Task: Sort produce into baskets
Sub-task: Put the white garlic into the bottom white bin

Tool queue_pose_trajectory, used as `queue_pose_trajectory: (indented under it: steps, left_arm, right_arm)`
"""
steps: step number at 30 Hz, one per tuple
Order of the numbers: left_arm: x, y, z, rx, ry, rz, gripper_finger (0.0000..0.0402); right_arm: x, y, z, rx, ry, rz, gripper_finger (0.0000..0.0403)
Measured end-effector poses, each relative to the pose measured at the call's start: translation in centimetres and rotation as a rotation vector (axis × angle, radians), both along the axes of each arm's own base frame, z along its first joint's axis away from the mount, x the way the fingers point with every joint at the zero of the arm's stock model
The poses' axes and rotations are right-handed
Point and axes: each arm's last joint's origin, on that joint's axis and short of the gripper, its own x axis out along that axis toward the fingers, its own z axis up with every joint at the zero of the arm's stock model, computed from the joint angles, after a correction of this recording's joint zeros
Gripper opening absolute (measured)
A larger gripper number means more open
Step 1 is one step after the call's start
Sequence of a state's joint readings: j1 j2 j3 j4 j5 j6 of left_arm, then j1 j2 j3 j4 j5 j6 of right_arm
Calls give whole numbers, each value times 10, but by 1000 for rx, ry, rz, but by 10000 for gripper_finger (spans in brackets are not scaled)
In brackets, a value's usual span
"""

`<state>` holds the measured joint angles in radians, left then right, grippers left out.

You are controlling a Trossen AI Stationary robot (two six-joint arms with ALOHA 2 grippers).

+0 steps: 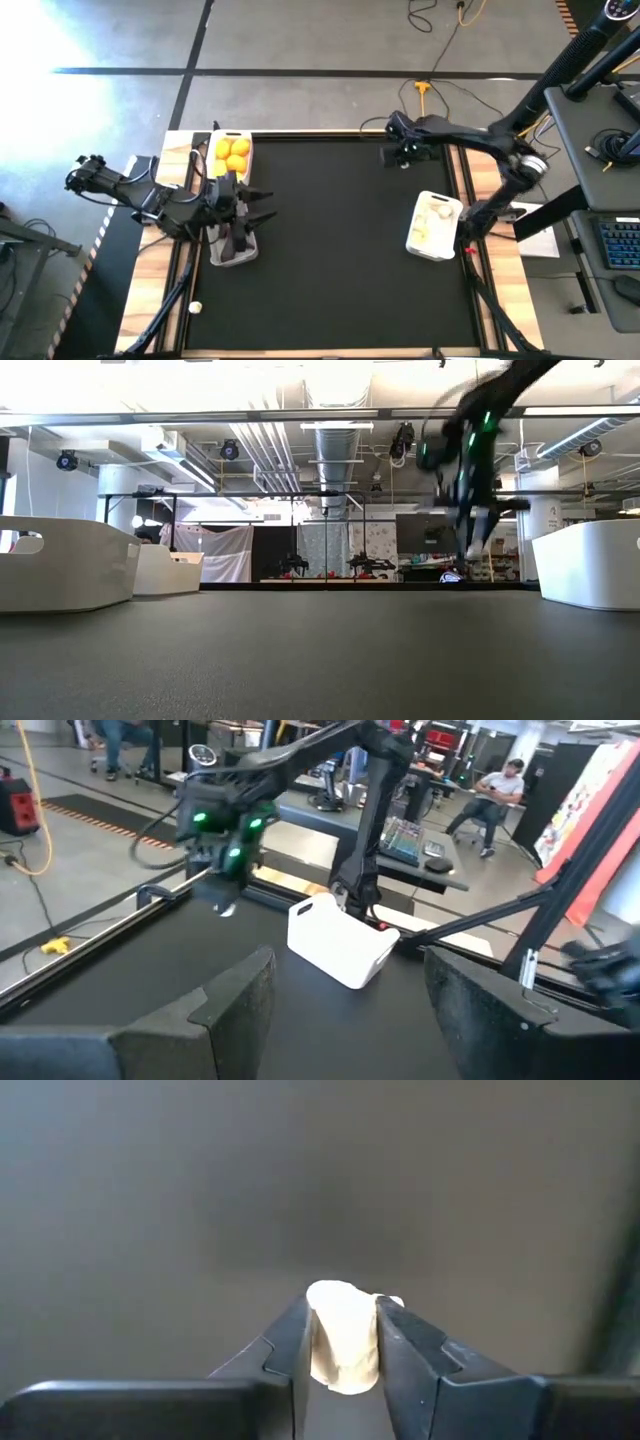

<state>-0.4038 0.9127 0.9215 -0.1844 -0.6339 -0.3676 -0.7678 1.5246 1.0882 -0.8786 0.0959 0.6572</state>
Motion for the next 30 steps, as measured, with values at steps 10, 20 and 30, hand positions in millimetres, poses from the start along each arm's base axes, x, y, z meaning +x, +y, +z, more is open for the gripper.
queue_pose_trajectory:
  steps: [10, 20, 30]
  left_arm:
    - [1, -3, 4, 54, -21, -107, 237]
    - [2, -16, 5, 13, -49, -205, 237]
    - [-10, -70, -18, -186, 99, -402, 237]
  right_arm:
    - [-36, 144, 79, 110, 69, 142, 86]
    - [-51, 177, 29, 97, 142, 16, 89]
    - [-40, 172, -4, 26, 183, 117, 187]
